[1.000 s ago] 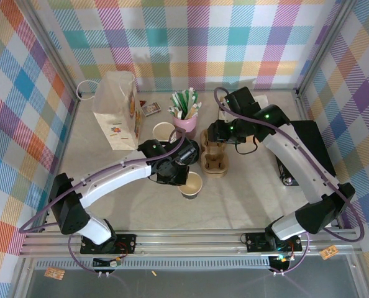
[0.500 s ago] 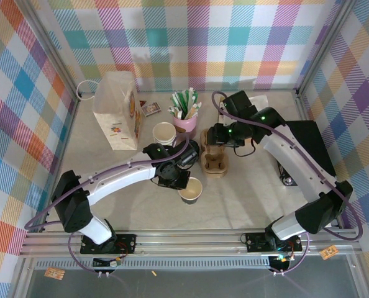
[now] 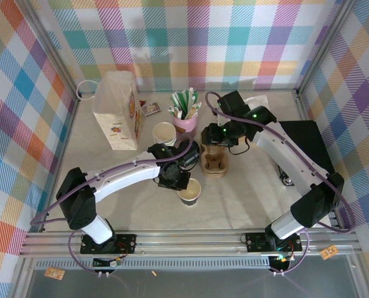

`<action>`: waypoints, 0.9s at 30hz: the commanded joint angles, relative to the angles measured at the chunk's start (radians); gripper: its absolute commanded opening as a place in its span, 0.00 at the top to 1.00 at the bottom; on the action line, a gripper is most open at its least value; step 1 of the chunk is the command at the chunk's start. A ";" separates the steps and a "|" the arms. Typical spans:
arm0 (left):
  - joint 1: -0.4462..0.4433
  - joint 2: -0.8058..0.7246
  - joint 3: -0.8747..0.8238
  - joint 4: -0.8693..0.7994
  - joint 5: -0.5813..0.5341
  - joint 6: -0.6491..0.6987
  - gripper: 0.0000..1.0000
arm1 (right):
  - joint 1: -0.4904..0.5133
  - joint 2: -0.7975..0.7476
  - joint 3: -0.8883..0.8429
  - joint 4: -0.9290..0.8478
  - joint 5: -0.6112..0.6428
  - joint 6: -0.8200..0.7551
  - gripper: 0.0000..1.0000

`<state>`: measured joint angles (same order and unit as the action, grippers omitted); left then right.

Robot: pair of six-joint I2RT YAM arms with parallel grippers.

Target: Pack the takeout coffee

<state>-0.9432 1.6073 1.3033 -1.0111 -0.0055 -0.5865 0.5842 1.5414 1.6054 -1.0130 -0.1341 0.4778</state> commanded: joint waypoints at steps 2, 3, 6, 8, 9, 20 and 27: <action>-0.005 0.007 0.029 -0.034 -0.017 0.000 0.99 | 0.006 0.014 0.042 -0.001 -0.036 -0.013 0.52; -0.005 0.003 0.032 -0.032 -0.022 0.001 0.93 | 0.006 0.014 0.041 0.000 -0.037 -0.012 0.52; -0.005 -0.014 0.039 -0.028 -0.036 0.002 0.71 | 0.006 0.011 0.037 -0.002 -0.036 -0.010 0.51; -0.005 -0.023 0.040 -0.026 -0.039 0.005 0.60 | 0.007 0.010 0.036 -0.004 -0.033 -0.010 0.50; -0.005 -0.027 0.044 -0.026 -0.040 0.006 0.55 | 0.007 0.008 0.037 -0.004 -0.031 -0.011 0.50; -0.003 -0.188 0.069 -0.015 -0.171 -0.012 0.42 | 0.007 0.044 0.090 -0.016 -0.008 -0.168 0.42; 0.040 -0.296 0.008 -0.018 -0.240 -0.104 0.41 | 0.008 0.101 0.114 0.011 -0.063 -0.314 0.32</action>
<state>-0.9295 1.3449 1.3399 -1.0168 -0.1905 -0.6338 0.5842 1.6173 1.6939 -1.0111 -0.1623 0.2604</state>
